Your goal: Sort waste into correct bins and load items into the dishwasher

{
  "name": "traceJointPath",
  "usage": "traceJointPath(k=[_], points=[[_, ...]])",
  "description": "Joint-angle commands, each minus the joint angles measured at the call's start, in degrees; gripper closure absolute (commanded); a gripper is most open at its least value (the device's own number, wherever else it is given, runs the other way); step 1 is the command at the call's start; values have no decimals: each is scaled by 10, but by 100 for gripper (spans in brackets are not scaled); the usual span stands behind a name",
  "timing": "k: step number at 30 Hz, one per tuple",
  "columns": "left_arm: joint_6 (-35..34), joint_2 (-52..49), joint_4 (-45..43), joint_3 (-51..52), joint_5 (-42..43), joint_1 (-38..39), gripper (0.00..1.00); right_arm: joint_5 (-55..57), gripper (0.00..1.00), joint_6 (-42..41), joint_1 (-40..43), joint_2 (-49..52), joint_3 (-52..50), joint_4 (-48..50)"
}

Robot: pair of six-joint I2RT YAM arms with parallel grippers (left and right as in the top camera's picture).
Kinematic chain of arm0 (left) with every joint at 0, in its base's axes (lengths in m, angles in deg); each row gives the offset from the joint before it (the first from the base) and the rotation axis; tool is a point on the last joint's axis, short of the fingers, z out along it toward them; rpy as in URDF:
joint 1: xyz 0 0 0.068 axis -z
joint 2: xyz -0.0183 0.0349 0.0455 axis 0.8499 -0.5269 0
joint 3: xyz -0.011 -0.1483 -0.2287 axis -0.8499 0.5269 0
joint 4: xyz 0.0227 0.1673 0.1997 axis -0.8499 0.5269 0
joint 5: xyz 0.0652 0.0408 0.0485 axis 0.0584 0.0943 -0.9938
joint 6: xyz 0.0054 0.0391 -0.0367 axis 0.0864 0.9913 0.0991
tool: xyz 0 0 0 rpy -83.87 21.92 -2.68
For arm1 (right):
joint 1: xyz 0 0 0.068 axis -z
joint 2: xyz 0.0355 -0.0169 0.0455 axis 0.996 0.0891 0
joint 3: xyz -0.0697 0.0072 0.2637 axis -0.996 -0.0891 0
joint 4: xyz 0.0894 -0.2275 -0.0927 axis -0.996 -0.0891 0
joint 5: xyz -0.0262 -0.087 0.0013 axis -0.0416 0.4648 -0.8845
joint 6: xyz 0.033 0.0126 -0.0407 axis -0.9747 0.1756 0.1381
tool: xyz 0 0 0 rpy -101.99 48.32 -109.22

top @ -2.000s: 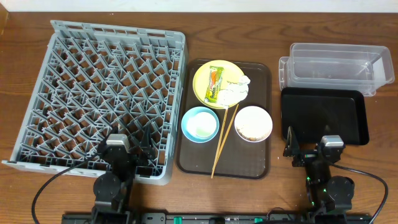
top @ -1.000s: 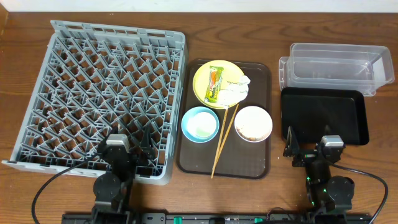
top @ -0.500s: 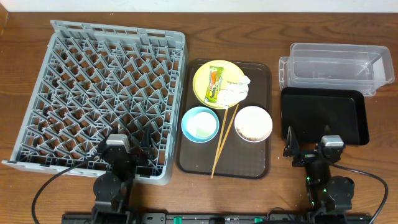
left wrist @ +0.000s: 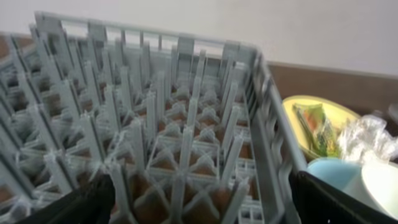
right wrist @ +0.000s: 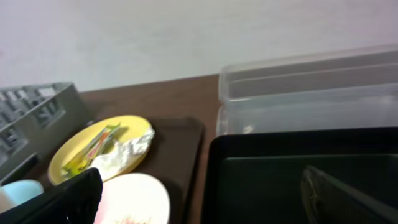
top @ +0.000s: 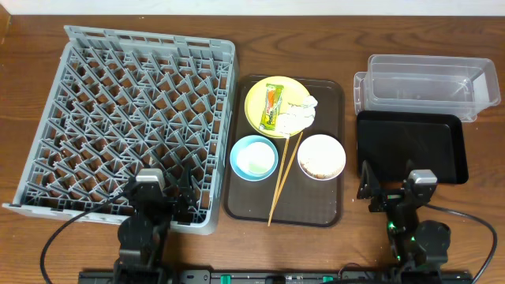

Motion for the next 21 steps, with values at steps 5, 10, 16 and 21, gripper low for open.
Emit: traceJointPath(k=[5,10,16,21], points=[[6,-129,114,-153,-7,3,9,-54,1,18,-10,151,141,-31],[6,-241,193,-266,-7,3,9,-110,1,66,-10,316,268,-85],[6,-361,303,-375,-7,3,9,-201,1,117,-12,528,463,-199],[6,-412,332,-406,-7,3,9,-215,1,185,-37,683,636,-359]])
